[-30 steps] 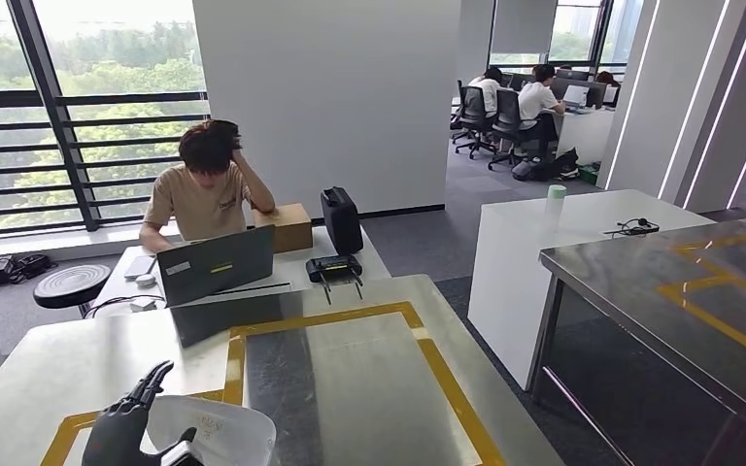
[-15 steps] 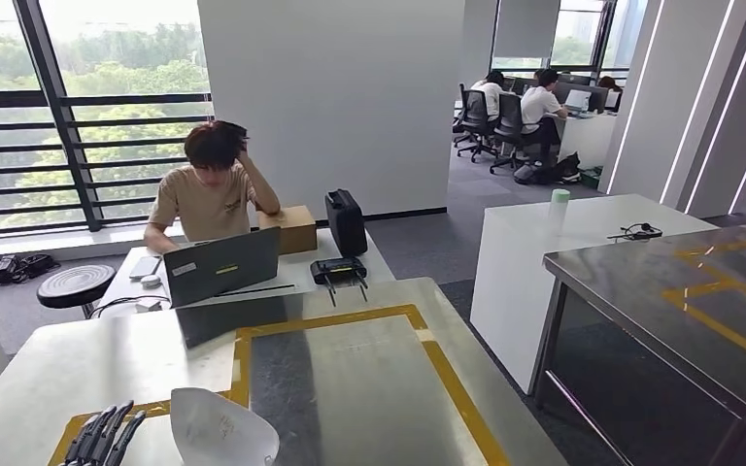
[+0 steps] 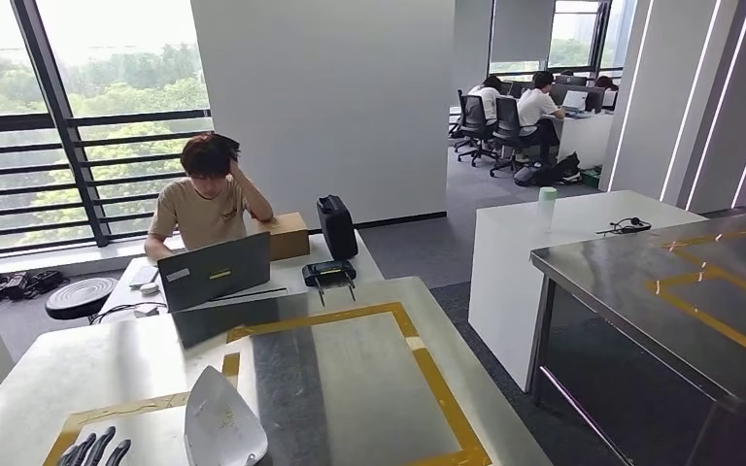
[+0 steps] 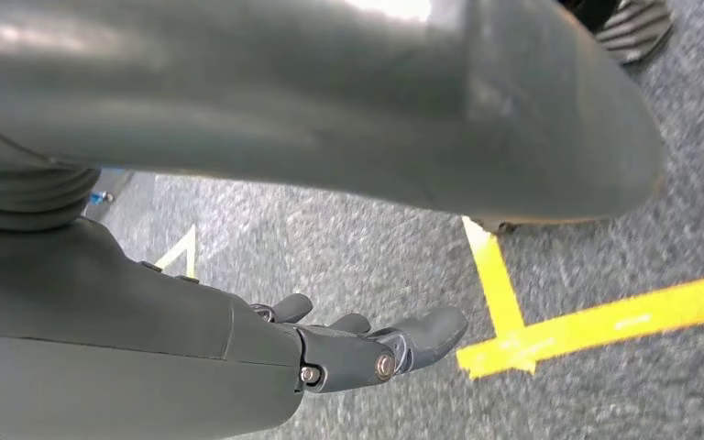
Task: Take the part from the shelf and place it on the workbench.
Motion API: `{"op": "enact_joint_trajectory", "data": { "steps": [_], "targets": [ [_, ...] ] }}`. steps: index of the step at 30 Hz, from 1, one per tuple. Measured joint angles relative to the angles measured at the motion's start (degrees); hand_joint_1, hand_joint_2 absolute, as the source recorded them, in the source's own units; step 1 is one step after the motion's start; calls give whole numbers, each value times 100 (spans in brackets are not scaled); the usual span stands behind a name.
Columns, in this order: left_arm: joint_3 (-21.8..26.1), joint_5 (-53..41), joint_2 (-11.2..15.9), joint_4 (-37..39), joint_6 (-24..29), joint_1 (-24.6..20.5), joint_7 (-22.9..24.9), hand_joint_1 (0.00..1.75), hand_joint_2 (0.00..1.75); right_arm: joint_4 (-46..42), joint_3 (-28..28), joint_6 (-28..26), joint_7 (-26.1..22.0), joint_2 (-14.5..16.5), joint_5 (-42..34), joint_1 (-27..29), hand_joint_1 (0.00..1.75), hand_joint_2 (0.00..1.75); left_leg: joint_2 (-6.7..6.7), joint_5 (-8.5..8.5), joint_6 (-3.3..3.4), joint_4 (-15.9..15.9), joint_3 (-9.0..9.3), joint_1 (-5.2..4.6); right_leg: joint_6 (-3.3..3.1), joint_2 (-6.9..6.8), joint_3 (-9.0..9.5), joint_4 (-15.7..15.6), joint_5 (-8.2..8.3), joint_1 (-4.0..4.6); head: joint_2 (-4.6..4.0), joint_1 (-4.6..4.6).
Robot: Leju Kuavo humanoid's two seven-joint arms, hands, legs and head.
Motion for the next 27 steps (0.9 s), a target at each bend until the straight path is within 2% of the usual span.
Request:
{"op": "enact_joint_trajectory", "data": {
  "steps": [2, 3, 4, 5, 6, 7, 8, 9, 10, 11, 13, 14, 15, 16, 18, 19, 20, 21, 22, 23, 24, 25, 26, 27],
  "targets": [
    [20, 26, 14, -31, 0, 53, 42, 0, 0, 0, 2, -4, 3, -2, 14, 4, 0, 0, 45, -561, -16, 654, -188, -1, -58, -26, -117, 0, 103, 17, 0, -1],
    [25, 40, 17, -38, 0, 78, 62, 0, 0, 0, 2, -7, 4, -2, 18, 6, 0, 0, 51, -771, -22, 1012, -264, -3, -66, -38, -186, 3, 154, 32, 0, -1],
    [27, 59, 19, -40, 0, 111, 79, 0, 0, 0, 2, -6, 6, -2, 21, 6, 0, 0, 53, -868, -19, 1264, -280, -7, -71, -52, -257, 5, 206, 51, 0, 0],
    [28, 84, 19, -40, 0, 145, 93, 0, 0, 0, 2, -5, 7, -1, 25, 6, 0, 0, 54, -853, -4, 1350, -216, -11, -74, -63, -328, 7, 257, 70, 0, 0],
    [28, 112, 19, -38, 0, 174, 106, 0, 0, 1, 3, -5, 6, -1, 26, 6, 0, 0, 56, -755, 21, 1247, -58, -19, -74, -74, -397, 9, 309, 87, 0, 0],
    [29, 138, 19, -38, 0, 192, 116, 0, 0, 1, 3, -4, 4, -1, 27, 5, 0, 0, 61, -621, 61, 934, 205, -33, -69, -82, -456, 11, 360, 102, 0, 0],
    [31, 156, 20, -38, -1, 198, 126, 0, 0, 1, 4, -4, 2, -1, 26, 4, 0, 0, 73, -557, 108, 510, 512, -55, -56, -90, -502, 14, 405, 113, 1, 0],
    [32, 173, 21, -38, -3, 201, 138, 0, 0, 2, 3, -6, 0, 0, 24, 3, 0, 0, 87, -534, 144, 121, 791, -81, -35, -97, -532, 17, 451, 120, 1, 1],
    [34, 192, 21, -34, -10, 208, 152, 0, 0, 2, 3, -7, -2, 0, 20, 3, 0, 0, 100, -545, 173, -177, 976, -109, -8, -104, -546, 16, 496, 122, 2, 1],
    [39, 223, 22, -26, -34, 217, 169, 0, 0, 2, 2, -8, -4, 1, 16, 2, 0, 0, 108, -572, 194, -328, 1054, -134, 24, -109, -549, 9, 540, 116, 2, 0],
    [55, 303, 17, 13, -104, 249, 203, 0, 0, 2, 2, -9, -5, 0, 12, 6, 0, 0, 114, -493, 254, -394, 1017, -145, 94, -109, -555, -8, 606, 96, 1, -7],
    [66, 346, 10, 41, -148, 260, 216, 0, 0, 2, 2, -5, -4, 0, 10, 9, 0, 0, 121, -437, 297, -408, 980, -136, 132, -96, -583, 31, 549, 88, 0, -8],
    [78, 398, 1, 75, -188, 271, 225, 0, 0, 3, 2, -1, -3, 0, 10, 13, 0, 0, 129, -374, 343, -426, 928, -123, 168, -80, -641, 157, 386, 83, 0, -7],
    [93, 470, -13, 119, -237, 281, 224, 0, 0, 5, 2, 3, -2, 0, 10, 16, 0, 0, 137, -307, 376, -436, 869, -110, 200, -65, -727, 386, 133, 74, -1, -5],
    [135, 672, -38, 247, -350, 306, 189, 0, 0, 9, 2, 8, -1, 1, 10, 17, 0, 0, 140, -183, 407, -427, 725, -112, 243, -52, -915, 1050, -411, 57, 0, 1],
    [163, 806, -57, 351, -403, 320, 137, 0, 0, 11, 2, 9, -1, -1, 10, 17, 0, 0, 140, -116, 403, -418, 644, -112, 258, -52, -959, 1342, -530, 49, 0, 2],
    [196, 967, -79, 488, -465, 332, 61, 0, 0, 11, 2, 8, -1, -3, 10, 17, 0, 0, 141, -50, 394, -405, 550, -109, 269, -52, -929, 1497, -516, 42, 0, 3],
    [236, 1166, -114, 661, -537, 342, -42, 0, 0, 11, 2, 8, -1, -7, 10, 17, 0, 0, 141, 12, 378, -386, 451, -104, 275, -52, -802, 1460, -394, 36, 0, 3],
    [279, 1384, -157, 861, -608, 351, -161, 0, 0, 11, 2, 7, -1, -10, 10, 16, 0, 0, 140, 67, 358, -363, 357, -98, 279, -52, -574, 1228, -234, 29, 0, 3],
    [323, 1615, -205, 1068, -701, 357, -284, 0, 0, 11, 2, 7, 0, -13, 10, 13, 0, 0, 140, 113, 333, -333, 278, -90, 277, -46, -281, 847, -154, 23, 0, 4],
    [370, 1860, -261, 1288, -816, 358, -412, 0, 0, 11, 2, 7, 2, -14, 10, 9, 0, 0, 138, 153, 302, -301, 214, -88, 258, -32, -4, 455, -144, 31, 0, 6],
    [419, 2104, -329, 1520, -950, 354, -541, 0, 0, 12, 2, 7, 4, -14, 10, 7, 0, 0, 138, 188, 266, -280, 180, -88, 228, -18, 185, 164, -173, 42, 0, 7],
    [465, 2334, -394, 1736, -1099, 348, -659, 0, 0, 14, 2, 7, 7, -14, 11, 5, 0, 0, 138, 220, 231, -267, 162, -90, 191, -5, 278, -10, -231, 53, 0, 8],
    [517, 2586, -481, 1968, -1277, 342, -779, 0, 0, 15, 2, 7, 10, -13, 12, 6, 0, 0, 137, 261, 192, -276, 159, -92, 146, 1, 285, -55, -231, 72, 0, 8]
  ]
}}
